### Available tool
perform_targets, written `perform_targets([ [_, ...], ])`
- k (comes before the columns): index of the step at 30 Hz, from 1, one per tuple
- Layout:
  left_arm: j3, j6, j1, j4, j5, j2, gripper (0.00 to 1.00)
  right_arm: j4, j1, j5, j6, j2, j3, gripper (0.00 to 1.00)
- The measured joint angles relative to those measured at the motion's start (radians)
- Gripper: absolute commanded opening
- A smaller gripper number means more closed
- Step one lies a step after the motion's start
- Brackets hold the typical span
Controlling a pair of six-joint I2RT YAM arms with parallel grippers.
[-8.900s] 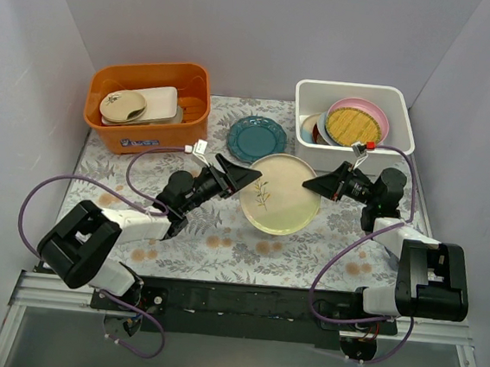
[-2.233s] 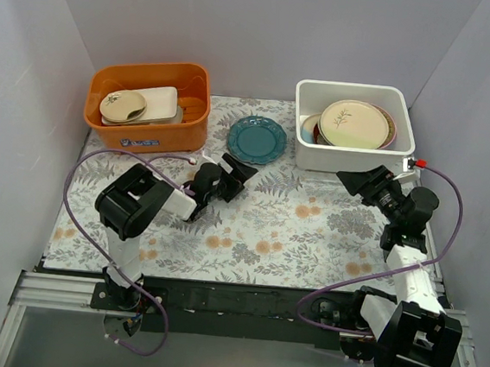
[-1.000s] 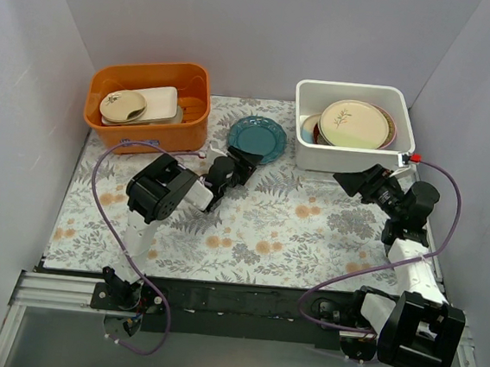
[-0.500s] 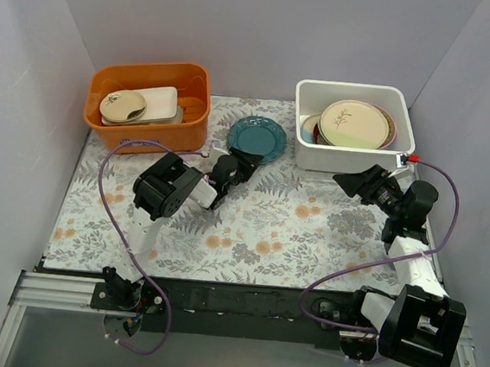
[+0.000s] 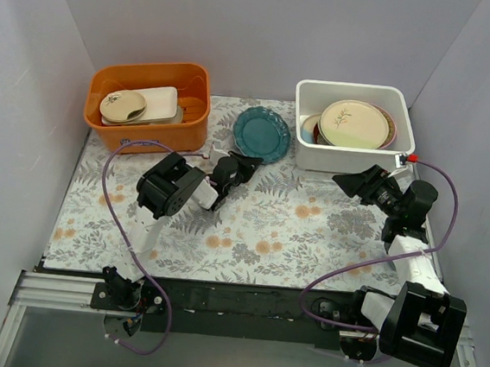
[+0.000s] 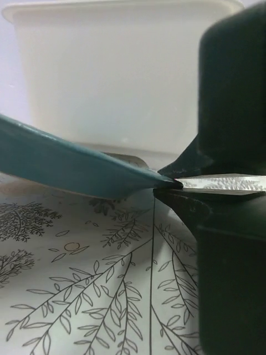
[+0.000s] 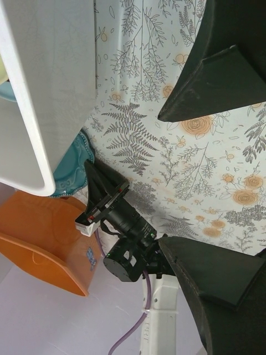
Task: Place the plates into the plastic bin on the countertop
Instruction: Pick up the plate at the center of the board.
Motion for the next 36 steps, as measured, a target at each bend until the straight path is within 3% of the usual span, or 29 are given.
perform_targets([
  [11,-0.163,-0.011,-0.003,0.083,-0.03,-0.071,0.0,0.015,0.0,-0.014,0.001,0.014,0.0,0.9],
  [20,-0.263,0.014,-0.001,0.025,-0.032,-0.191,0.0,0.023,0.0,-0.033,0.002,0.023,0.0,0.91],
  [36,-0.425,0.158,0.006,-0.018,0.114,-0.369,0.0,0.042,0.0,-0.071,0.024,0.024,0.0,0.91],
])
